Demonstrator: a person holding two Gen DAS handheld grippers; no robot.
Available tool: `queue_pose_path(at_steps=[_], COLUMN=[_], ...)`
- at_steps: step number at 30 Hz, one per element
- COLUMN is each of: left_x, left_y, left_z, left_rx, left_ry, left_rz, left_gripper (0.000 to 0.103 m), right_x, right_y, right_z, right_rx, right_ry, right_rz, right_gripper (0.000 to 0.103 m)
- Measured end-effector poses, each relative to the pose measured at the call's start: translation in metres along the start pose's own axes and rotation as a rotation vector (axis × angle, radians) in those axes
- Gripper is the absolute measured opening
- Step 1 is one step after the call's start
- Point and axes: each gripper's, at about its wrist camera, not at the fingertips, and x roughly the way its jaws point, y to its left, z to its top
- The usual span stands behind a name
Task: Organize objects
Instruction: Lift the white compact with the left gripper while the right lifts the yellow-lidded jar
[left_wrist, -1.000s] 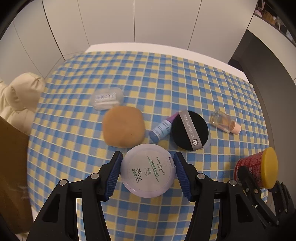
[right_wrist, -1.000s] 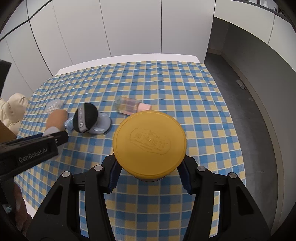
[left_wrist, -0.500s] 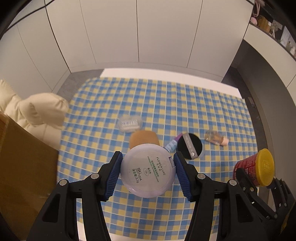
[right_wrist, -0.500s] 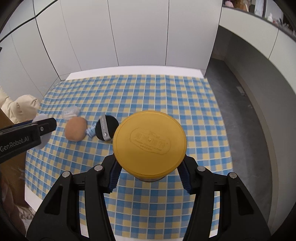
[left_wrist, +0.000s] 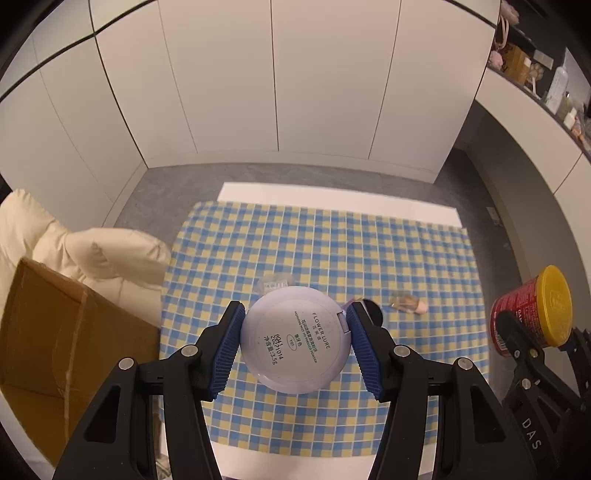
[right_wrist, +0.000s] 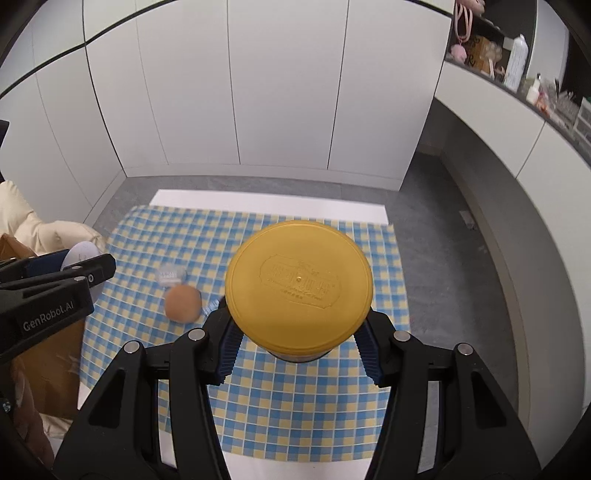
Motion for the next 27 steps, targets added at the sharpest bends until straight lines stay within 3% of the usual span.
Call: queue_pose_path(at_steps=[13,19,27], left_x=[-0.116,-0.157,-0.195], left_y=[0.015,0.020,0.025], left_z=[0.050,0.063,0.065], left_rx=[-0.012,0.002,0.012], left_ry=[-0.126,-0.181,-0.222], left_rz=[0.013,0.056,0.051], left_gripper=[0.057,0.057,0.057], right_x=[-0.091,-0.128,-0.164], right_y=[-0.010,0.000,0.010], right_z=[0.071,0.089,0.100], right_rx=[0.008,-0.016,-0.052], right_ry=[-0.040,-0.070,-0.109], right_rz=[-0.046,-0.057,-0.071], right_gripper=[0.056,0.056,0.056])
